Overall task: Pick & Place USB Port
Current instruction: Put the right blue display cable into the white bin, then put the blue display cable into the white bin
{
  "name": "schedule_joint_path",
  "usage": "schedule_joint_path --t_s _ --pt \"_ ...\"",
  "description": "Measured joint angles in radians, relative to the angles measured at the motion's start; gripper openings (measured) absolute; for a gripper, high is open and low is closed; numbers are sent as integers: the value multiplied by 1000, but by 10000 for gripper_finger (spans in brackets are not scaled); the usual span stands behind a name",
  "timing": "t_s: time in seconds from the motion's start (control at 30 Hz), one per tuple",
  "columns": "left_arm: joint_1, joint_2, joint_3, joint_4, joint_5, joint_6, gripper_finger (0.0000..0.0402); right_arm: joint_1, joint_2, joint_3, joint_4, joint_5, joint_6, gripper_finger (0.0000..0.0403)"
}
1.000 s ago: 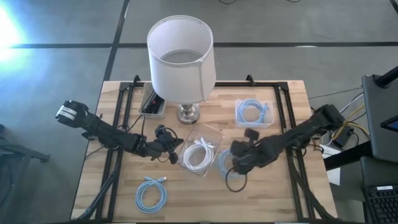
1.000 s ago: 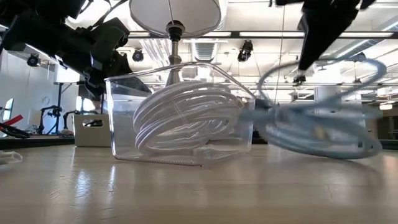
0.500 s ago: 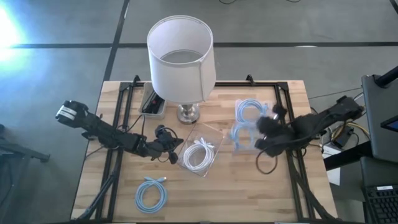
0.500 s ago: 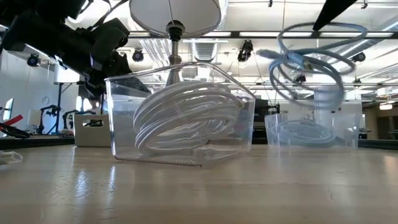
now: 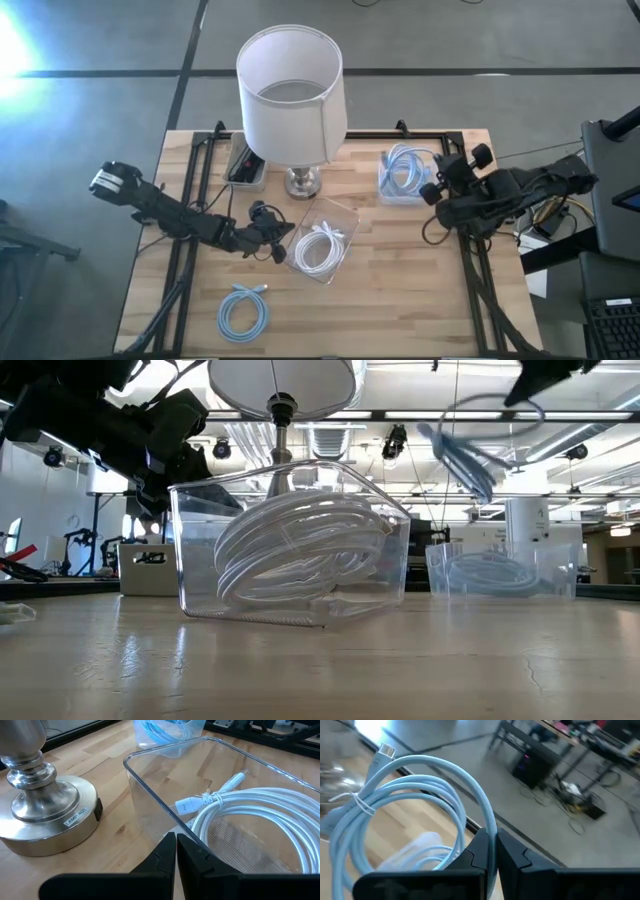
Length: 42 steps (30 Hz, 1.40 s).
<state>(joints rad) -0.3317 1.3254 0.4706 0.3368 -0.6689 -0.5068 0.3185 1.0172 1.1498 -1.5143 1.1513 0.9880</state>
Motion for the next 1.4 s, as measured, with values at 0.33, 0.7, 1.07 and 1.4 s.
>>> schedule_joint_path --t_s 0.33,0.7,1.07,1.4 --pt "0 0 0 0 -1 -1 19 -213 -15 -237 3 -73 206 13" --pt "0 0 0 0 -2 -2 19 -248 -16 -413 88 -141 299 29" --pt "0 0 0 0 -2 -2 19 -248 -16 -450 224 -136 178 60" --pt "0 0 0 11 -2 -2 19 -247 -16 -400 246 -160 122 102"
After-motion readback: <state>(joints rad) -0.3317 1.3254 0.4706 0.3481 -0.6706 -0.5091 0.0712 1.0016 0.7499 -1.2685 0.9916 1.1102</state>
